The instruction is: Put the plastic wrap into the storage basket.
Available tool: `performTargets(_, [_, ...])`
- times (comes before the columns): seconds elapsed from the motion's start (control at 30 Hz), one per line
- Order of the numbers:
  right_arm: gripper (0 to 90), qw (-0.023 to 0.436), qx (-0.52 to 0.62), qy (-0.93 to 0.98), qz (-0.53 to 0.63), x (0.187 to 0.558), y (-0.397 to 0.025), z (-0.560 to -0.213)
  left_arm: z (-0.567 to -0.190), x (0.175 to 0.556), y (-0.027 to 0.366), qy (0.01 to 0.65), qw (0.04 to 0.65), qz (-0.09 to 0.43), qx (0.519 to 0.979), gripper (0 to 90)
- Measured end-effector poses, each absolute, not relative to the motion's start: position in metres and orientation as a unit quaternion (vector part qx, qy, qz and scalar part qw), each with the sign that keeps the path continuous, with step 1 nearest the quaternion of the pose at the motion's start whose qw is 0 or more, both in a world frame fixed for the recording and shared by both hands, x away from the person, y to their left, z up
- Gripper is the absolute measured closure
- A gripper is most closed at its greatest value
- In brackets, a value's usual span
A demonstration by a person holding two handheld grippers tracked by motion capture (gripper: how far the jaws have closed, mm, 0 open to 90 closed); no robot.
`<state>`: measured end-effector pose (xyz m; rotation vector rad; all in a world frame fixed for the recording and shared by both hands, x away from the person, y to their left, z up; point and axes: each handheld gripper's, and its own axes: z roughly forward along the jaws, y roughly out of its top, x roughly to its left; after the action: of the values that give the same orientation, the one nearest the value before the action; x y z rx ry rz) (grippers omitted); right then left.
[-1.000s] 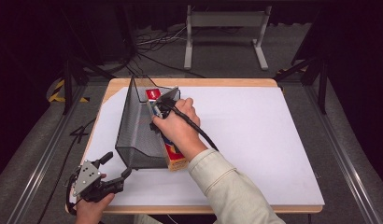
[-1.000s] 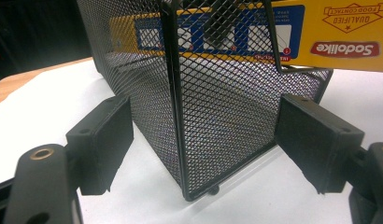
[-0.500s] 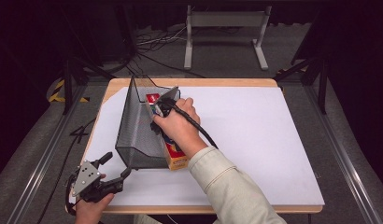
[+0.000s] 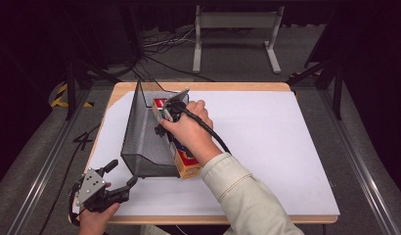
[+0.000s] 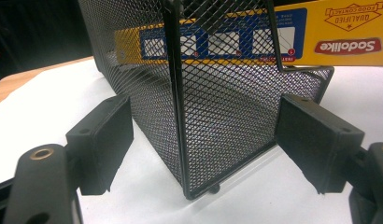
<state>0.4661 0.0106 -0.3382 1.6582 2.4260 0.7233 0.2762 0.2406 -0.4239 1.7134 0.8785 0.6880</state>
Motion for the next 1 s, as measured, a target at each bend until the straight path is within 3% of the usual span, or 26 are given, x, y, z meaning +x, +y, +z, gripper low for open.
performTargets(0.47, [17.5,0.088,0.492,0.809,0.310,0.449,-0.009,-0.309,-0.425,0.279,0.238,0.364,0.521,0.286,0.717,20.6])
performTargets(1.0, [17.5,0.132,0.432,0.788,0.417,0.423,-0.060,-0.281,-0.424,0.279,0.238,0.368,0.521,0.285,0.716,20.5])
